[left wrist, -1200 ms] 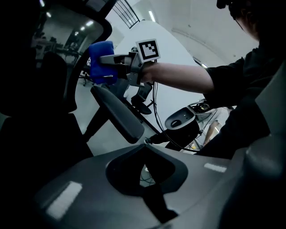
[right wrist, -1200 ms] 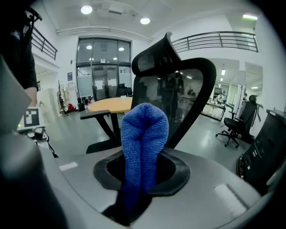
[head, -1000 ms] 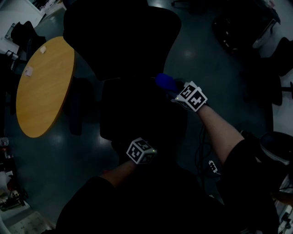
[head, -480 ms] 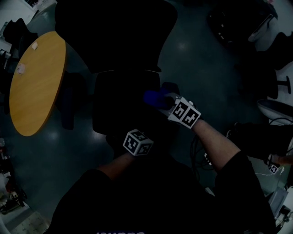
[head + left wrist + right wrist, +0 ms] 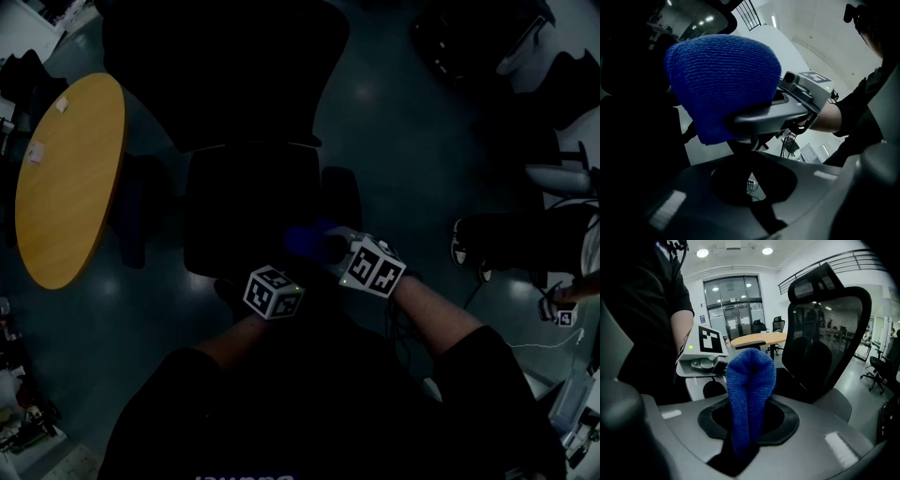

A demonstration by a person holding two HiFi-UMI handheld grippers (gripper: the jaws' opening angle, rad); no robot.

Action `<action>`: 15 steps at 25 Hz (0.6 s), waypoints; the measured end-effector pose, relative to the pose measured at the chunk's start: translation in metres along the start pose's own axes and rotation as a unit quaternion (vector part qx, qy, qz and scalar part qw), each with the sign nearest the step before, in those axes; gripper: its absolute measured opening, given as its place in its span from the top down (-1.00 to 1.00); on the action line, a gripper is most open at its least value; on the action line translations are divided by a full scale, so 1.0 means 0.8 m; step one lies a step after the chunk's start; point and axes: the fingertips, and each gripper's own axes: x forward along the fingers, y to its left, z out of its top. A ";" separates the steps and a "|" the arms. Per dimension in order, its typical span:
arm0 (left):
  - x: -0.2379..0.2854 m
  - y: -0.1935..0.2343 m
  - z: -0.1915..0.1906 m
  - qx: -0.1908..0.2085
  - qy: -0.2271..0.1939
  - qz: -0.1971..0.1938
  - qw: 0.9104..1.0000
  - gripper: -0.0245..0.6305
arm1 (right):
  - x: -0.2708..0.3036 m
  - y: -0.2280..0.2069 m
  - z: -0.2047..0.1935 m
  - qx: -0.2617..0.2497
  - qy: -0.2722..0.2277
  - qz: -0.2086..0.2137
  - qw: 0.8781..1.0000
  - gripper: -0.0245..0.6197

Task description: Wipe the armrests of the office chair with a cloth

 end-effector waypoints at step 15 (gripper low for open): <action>-0.006 -0.003 -0.006 0.002 0.002 0.004 1.000 0.87 | -0.056 0.026 0.008 0.107 -0.084 0.028 0.990 0.58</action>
